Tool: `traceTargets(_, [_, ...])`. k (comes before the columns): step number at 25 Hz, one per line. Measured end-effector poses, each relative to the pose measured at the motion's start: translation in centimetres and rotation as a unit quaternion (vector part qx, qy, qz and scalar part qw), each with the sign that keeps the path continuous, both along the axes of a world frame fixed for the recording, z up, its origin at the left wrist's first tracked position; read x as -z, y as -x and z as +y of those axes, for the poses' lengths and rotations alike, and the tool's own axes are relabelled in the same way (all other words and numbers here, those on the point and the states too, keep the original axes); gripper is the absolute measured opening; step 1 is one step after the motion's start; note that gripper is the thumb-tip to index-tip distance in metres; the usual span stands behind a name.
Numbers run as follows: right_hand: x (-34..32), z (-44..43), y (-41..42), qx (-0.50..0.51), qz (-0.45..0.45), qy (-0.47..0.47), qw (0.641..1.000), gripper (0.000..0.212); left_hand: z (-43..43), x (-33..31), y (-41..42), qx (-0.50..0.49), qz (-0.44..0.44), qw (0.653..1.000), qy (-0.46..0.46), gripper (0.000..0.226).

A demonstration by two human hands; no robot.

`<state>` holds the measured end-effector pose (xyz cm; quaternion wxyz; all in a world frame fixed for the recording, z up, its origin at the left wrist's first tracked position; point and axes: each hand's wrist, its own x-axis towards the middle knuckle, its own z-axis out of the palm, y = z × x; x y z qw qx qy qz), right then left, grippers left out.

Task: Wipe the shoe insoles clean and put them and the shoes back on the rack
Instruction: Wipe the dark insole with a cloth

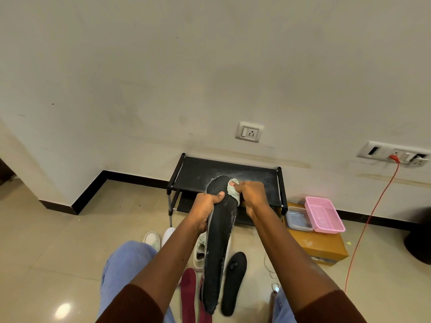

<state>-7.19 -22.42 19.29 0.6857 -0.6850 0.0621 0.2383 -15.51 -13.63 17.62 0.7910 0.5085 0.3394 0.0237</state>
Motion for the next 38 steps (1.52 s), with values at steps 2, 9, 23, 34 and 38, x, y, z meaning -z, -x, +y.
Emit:
traceTargets(2, [-0.7, -0.5, -0.1, -0.049, 0.002, -0.015, 0.999, 0.029, 0.1, 0.0, -0.1, -0.006, -0.007, 1.000, 0.014, 0.014])
traceTargets(9, [-0.9, -0.8, -0.1, -0.028, -0.023, 0.003, 0.999, 0.019, -0.1, -0.1, -0.5, -0.007, -0.016, 1.000, 0.021, 0.015])
traceTargets(23, [-0.4, -1.1, 1.2, -0.163, -0.005, 0.021, 0.986, 0.054, -0.5, 0.0, -0.3, -0.076, -0.020, 0.994, 0.079, 0.033])
traceTargets(34, [0.2, 0.1, 0.6, -0.029, -0.097, 0.060, 0.993, 0.027, -0.6, -0.1, -0.1, -0.060, -0.055, 0.991, 0.109, 0.033])
traceTargets(38, [-1.3, -1.2, 0.8, -0.164, 0.086, -0.098, 0.978, 0.042, -0.2, -0.5, 0.2, -0.084, -0.060, 0.988, 0.113, 0.029])
